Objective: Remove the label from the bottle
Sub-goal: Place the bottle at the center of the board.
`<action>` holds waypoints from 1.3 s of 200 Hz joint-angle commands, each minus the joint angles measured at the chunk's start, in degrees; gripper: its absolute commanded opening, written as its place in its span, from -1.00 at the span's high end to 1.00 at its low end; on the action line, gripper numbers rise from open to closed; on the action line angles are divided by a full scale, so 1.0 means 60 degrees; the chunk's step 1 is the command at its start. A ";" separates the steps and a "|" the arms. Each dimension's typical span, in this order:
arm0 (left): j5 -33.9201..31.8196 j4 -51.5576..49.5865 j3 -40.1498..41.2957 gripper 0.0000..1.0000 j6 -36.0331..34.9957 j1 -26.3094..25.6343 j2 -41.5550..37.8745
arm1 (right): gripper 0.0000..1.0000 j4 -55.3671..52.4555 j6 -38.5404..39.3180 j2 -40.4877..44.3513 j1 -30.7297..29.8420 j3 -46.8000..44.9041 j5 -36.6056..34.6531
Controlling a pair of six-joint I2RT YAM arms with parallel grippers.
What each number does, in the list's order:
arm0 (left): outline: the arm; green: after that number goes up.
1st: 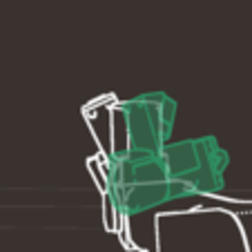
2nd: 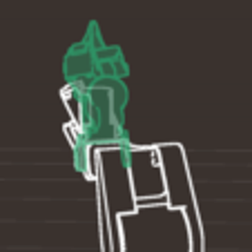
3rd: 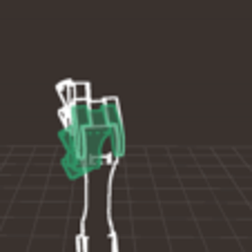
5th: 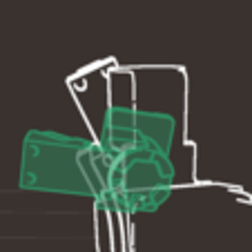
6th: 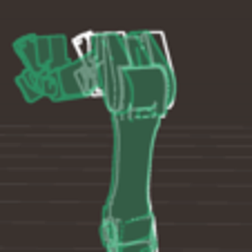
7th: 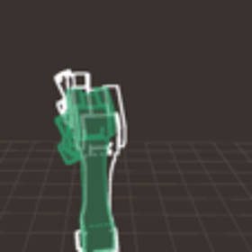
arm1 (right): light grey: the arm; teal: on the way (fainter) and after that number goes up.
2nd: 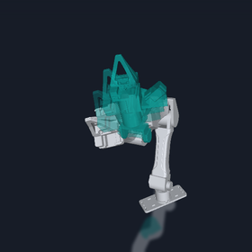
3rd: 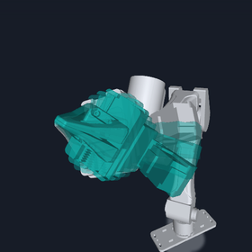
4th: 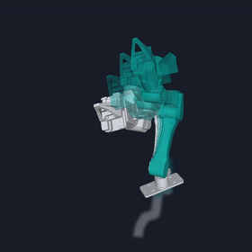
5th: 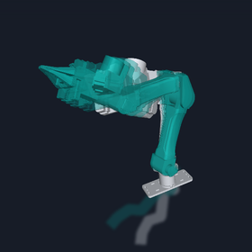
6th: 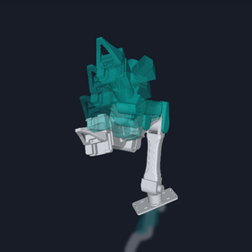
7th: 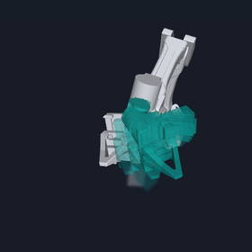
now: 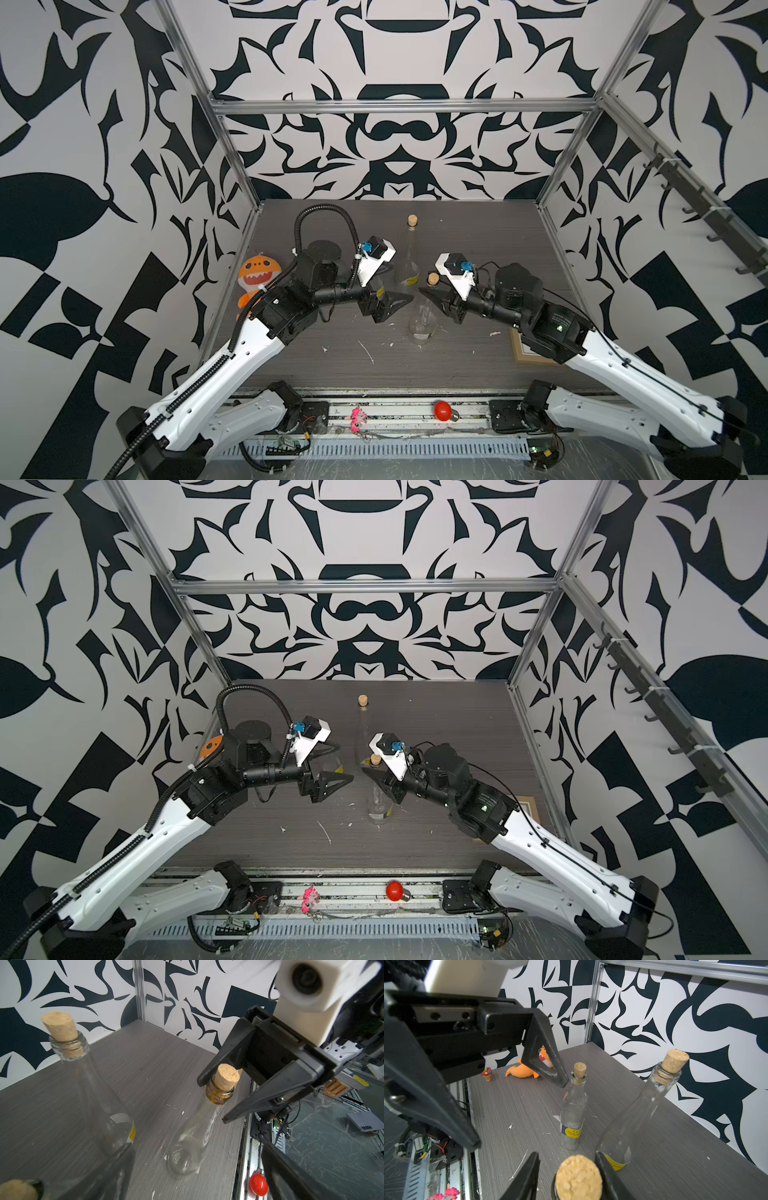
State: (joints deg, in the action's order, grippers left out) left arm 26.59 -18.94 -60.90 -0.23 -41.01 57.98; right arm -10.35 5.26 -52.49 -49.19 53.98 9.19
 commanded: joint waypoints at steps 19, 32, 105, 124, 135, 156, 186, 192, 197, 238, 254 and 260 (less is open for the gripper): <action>0.0735 0.0239 -0.0332 -0.98 -0.0190 -0.0034 0.0245 | -0.03 0.0275 -0.0067 0.0387 0.0014 -0.0118 -0.0010; 0.1084 0.0199 -0.0330 -0.98 -0.0330 -0.0034 0.0280 | -0.12 0.0205 -0.0124 0.0564 0.0012 -0.0104 -0.0010; 0.1963 0.0101 -0.0392 -0.98 -0.0725 -0.0087 0.0791 | -0.33 -0.0502 -0.0187 0.1450 0.0017 0.0130 -0.0221; 0.1842 0.0168 -0.0458 -0.98 -0.0775 -0.0272 0.1102 | -0.33 -0.0481 -0.0369 0.1831 0.0010 0.0136 -0.0998; 0.1824 0.0172 -0.0567 -0.98 -0.0864 -0.0408 0.1322 | -0.33 -0.0623 -0.0412 0.2099 0.0014 0.0159 -0.1273; 0.1956 0.0374 -0.0695 -0.98 -0.1025 -0.0561 0.1679 | -0.34 -0.1062 -0.0565 0.2521 0.0011 0.0193 -0.1904; 0.2165 0.0673 -0.0830 -0.98 -0.1306 -0.0578 0.2073 | -0.34 -0.1410 -0.0907 0.3322 0.0012 -0.0277 -0.2586; 0.2248 0.0667 -0.0885 -0.98 -0.1383 -0.0578 0.2163 | -0.34 -0.1505 -0.0976 0.3477 0.0020 -0.0380 -0.2674; 0.2324 0.0666 -0.0960 -0.98 -0.1464 -0.0576 0.2254 | -0.34 -0.1589 -0.1066 0.3599 0.0012 -0.0456 -0.2744; 0.2835 0.0805 -0.1290 -0.98 -0.1815 -0.0576 0.2882 | -0.31 -0.2120 -0.1474 0.4338 0.0020 -0.1006 -0.2711; 0.2900 0.0925 -0.1340 -0.98 -0.1895 -0.0577 0.3053 | -0.30 -0.2264 -0.1508 0.4337 0.0010 -0.1071 -0.2624; 0.2914 0.0969 -0.1372 -0.98 -0.1930 -0.0576 0.3119 | -0.29 -0.2298 -0.1508 0.4308 0.0010 -0.1090 -0.2603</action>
State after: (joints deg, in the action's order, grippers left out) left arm 41.28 -14.59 -67.66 -9.58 -44.34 75.05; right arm -23.07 -2.02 -26.37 -49.19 48.10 -5.82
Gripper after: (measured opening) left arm 0.990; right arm 0.652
